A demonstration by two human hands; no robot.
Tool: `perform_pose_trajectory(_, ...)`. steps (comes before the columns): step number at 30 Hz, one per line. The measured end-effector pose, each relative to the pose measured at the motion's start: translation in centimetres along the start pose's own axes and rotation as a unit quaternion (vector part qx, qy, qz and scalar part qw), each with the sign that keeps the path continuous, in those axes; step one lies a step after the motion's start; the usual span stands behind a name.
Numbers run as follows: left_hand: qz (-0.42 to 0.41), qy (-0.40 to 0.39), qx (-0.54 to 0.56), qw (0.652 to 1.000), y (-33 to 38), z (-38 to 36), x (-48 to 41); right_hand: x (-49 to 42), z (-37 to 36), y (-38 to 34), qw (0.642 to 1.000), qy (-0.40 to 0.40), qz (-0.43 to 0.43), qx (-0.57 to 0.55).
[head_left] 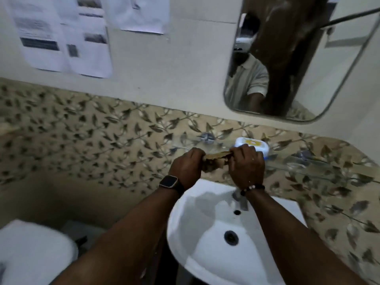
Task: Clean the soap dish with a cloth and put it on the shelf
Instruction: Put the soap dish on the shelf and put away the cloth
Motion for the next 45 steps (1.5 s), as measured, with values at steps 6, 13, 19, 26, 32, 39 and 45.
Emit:
perform_pose_trajectory(6,0.058,0.062,-0.005,0.996,-8.0,6.9,5.6,-3.8,-0.2,-12.1,0.988,-0.015,0.07,-0.135)
perform_pose_trajectory(13,0.191,0.081,0.094,0.974,-15.3,10.4,12.4,-4.6,-1.5,-23.0,0.912,-0.18,0.097,-0.356)
perform_pose_trajectory(19,0.337,0.081,0.231,0.909,-19.7,7.8,17.3,-3.9,-5.8,-28.3,0.772,-0.41,0.051,-0.483)
perform_pose_trajectory(26,0.492,0.119,0.363,0.782,-22.8,-0.6,22.4,-2.0,-12.9,-32.1,0.699,-0.555,0.033,-0.449)
perform_pose_trajectory(32,0.569,0.145,0.424,0.689,-25.1,-6.2,24.0,-1.4,-19.1,-34.7,0.691,-0.606,0.102,-0.38)
perform_pose_trajectory(39,0.607,0.17,0.473,0.616,-27.1,-11.2,24.4,-0.1,-26.3,-37.7,0.683,-0.635,0.16,-0.323)
perform_pose_trajectory(45,0.639,0.013,0.361,0.679,-28.1,-13.6,26.2,1.7,-30.4,-38.6,0.7,-0.625,0.177,-0.296)
Point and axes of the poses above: each hand's wrist, its own x-axis away from the middle knuckle, its own z-axis out of the back of the hand, y = z × x, the point moved 1 cm from there along -x, towards the middle knuckle, and after that the axes turned 12 degrees about -y, right-handed, at the moved point
